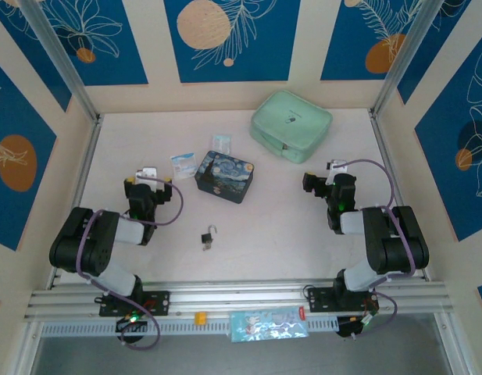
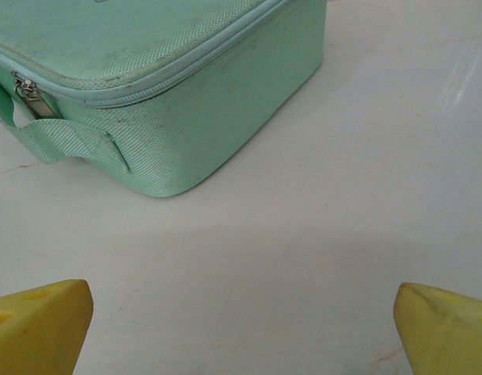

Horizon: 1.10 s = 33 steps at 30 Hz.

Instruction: Unlock the padlock with the key

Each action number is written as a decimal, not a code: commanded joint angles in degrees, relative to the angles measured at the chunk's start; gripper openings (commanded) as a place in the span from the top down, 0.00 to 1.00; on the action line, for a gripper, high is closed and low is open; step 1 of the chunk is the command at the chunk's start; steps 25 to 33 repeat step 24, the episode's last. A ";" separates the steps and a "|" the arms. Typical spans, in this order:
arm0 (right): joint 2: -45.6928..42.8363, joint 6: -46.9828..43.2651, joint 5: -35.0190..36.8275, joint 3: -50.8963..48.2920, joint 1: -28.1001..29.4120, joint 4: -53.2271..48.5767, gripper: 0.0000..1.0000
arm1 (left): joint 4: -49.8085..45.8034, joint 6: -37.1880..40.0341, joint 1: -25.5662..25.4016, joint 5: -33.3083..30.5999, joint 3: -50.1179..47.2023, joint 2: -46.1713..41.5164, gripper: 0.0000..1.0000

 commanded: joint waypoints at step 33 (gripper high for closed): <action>-0.32 -1.19 1.38 0.33 0.37 2.25 0.01 | 0.96 -0.10 0.63 0.88 0.87 0.48 0.00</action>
